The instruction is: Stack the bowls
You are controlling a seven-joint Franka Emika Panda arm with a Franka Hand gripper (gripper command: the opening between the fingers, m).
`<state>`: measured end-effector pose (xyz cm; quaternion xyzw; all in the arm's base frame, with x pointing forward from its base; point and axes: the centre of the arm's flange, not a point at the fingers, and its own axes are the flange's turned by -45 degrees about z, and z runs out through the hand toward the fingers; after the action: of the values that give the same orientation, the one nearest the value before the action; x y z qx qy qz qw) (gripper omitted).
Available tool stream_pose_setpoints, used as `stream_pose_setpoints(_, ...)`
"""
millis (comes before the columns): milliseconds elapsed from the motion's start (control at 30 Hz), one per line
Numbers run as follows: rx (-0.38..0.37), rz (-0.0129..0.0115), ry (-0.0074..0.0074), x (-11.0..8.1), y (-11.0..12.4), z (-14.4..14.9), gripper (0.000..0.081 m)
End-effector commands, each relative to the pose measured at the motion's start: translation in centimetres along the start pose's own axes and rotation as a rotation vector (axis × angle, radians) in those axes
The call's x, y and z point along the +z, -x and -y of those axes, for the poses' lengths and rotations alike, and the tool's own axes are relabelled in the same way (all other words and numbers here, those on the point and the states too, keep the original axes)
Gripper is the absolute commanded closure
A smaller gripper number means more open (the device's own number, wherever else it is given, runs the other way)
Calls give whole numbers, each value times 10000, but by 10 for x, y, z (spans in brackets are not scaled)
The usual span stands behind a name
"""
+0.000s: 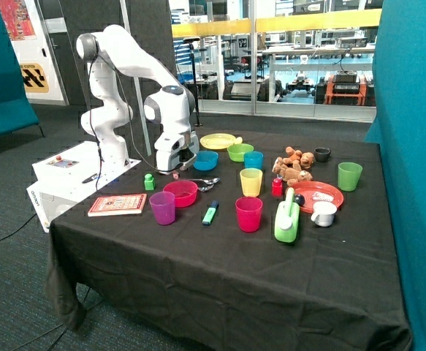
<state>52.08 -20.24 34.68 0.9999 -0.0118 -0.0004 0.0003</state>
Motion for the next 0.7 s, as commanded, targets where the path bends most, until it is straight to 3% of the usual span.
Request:
stream_pose_setpoints(0,-262,-8,-7,9,-7,8,376)
stream_pose_setpoints(667,31,-8,-7,33,-2,6,401)
